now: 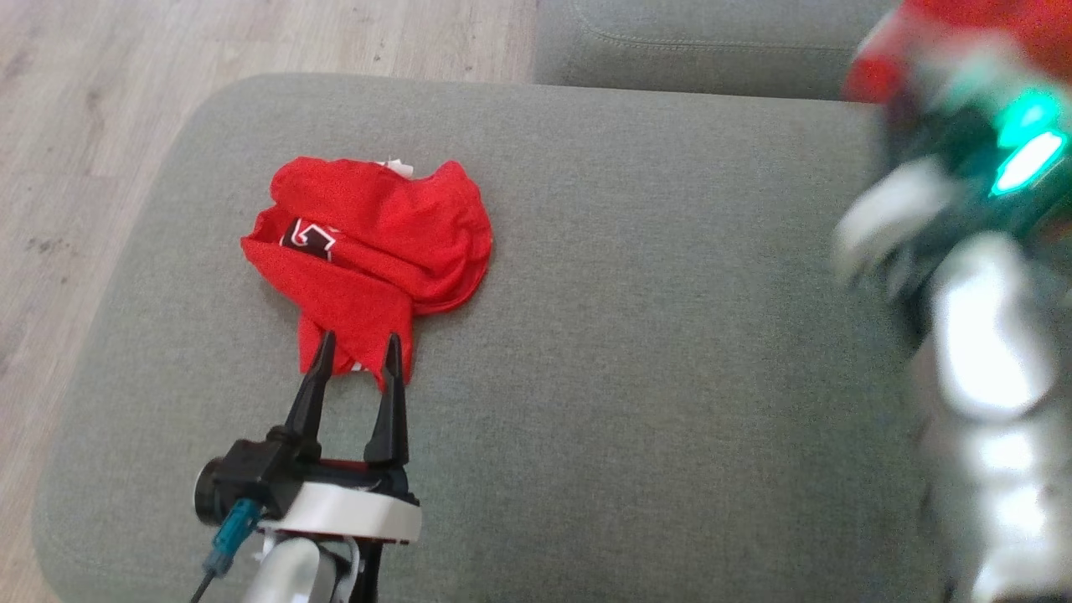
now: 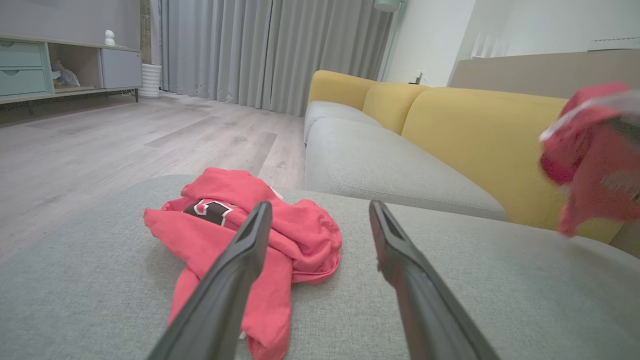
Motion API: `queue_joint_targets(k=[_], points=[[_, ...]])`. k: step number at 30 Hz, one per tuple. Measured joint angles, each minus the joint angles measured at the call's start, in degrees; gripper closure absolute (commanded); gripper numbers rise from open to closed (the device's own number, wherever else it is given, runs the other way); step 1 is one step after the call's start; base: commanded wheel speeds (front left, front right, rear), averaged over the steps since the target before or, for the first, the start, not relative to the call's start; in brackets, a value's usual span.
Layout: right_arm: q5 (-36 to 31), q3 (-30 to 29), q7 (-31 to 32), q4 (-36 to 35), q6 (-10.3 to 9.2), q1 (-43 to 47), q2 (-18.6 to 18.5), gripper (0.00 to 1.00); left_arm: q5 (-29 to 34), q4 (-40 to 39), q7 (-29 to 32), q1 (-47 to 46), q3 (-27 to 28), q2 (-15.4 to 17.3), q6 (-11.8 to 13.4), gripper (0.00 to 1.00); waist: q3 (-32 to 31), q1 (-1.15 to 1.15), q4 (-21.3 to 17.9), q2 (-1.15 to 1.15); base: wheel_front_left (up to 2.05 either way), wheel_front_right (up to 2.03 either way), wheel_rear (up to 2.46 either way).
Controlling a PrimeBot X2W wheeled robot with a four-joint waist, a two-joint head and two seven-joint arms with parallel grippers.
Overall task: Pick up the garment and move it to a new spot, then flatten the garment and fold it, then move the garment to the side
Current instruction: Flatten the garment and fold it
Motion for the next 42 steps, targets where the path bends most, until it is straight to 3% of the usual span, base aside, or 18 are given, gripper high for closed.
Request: queue_joint_targets(k=[5, 6, 7, 10, 14, 21, 23, 24, 27, 31, 42], points=[[3.94, 8.73, 0.32, 2.83, 0.0, 13.4, 2.2, 1.0, 0.02, 0.1, 0.0, -0.01, 0.03, -0.1, -0.22, 0.0, 0.68, 0.0, 0.29, 0.0, 0.0, 0.0, 0.0], [5.1, 11.11, 0.58, 3.97, 0.0, 16.14, 2.3, 0.58, 0.03, 0.27, 0.0, -0.01, 0.01, -0.1, -0.32, 0.0, 0.85, 0.0, 0.27, 0.0, 0.0, 0.0, 0.0], [6.0, 13.7, 0.47, 4.49, 0.0, 18.51, 2.27, 0.0, 0.04, 0.42, 0.0, -0.02, 0.01, -0.11, -0.7, 0.0, 0.98, 0.0, 0.24, 0.0, 0.0, 0.0, 0.0], [11.39, 19.62, 0.14, 4.05, 0.0, 21.94, 2.34, 0.0, 0.35, 0.92, 0.0, -0.03, 0.02, -0.19, -1.03, 0.0, 1.14, 0.0, 0.04, 0.0, 0.0, 0.0, 0.0], [15.57, 19.93, -1.19, 0.04, 0.0, 21.43, 2.52, 0.0, 0.52, 1.16, 0.0, -0.04, 0.02, -0.23, -1.16, 0.0, 0.97, 0.0, -1.1, 0.0, 0.0, 0.0, 0.0], [18.9, 11.41, -4.09, -7.54, 0.0, 22.03, 2.55, 0.0, 0.55, 1.21, 0.0, -0.03, 0.24, -0.27, -1.19, 0.0, 0.07, 0.0, -4.01, 0.0, 0.0, 0.0, 0.0], [19.67, 7.62, -4.86, -9.83, 0.0, 23.6, 2.7, 0.0, 0.65, 1.09, 0.0, -0.03, 0.36, -0.27, -1.21, 0.0, -0.02, 0.0, -5.0, 0.0, 0.0, 0.0, 0.0], [20.15, 2.99, -5.52, -11.16, 0.0, 26.09, 2.75, 0.0, 0.99, 0.94, 0.0, -0.03, 0.41, -0.29, -1.24, 0.0, -0.01, 0.0, -5.98, 0.0, 0.0, 0.0, 0.0], [21.24, -1.98, -5.64, -10.65, 0.0, 30.48, 2.75, 0.0, 1.07, 0.37, 0.0, -0.04, 0.48, -0.29, -1.24, 0.0, 0.17, 0.0, -7.26, 0.0, 0.0, 0.0, 0.0], [23.08, -3.08, -5.64, -8.49, 0.0, 34.06, 3.13, 0.0, 1.07, 0.01, 0.0, -0.08, 0.45, -0.34, -1.69, 0.0, 1.2, 0.0, -8.26, 0.0, 0.0, 0.0, 0.0], [23.57, -5.84, -2.27, -0.08, 0.0, 25.9, 3.22, 0.0, 1.12, 0.0, 0.0, -2.52, 0.15, -0.37, -2.23, 0.0, 4.85, 0.01, -7.44, 0.0, 0.0, 0.0, 0.0]])
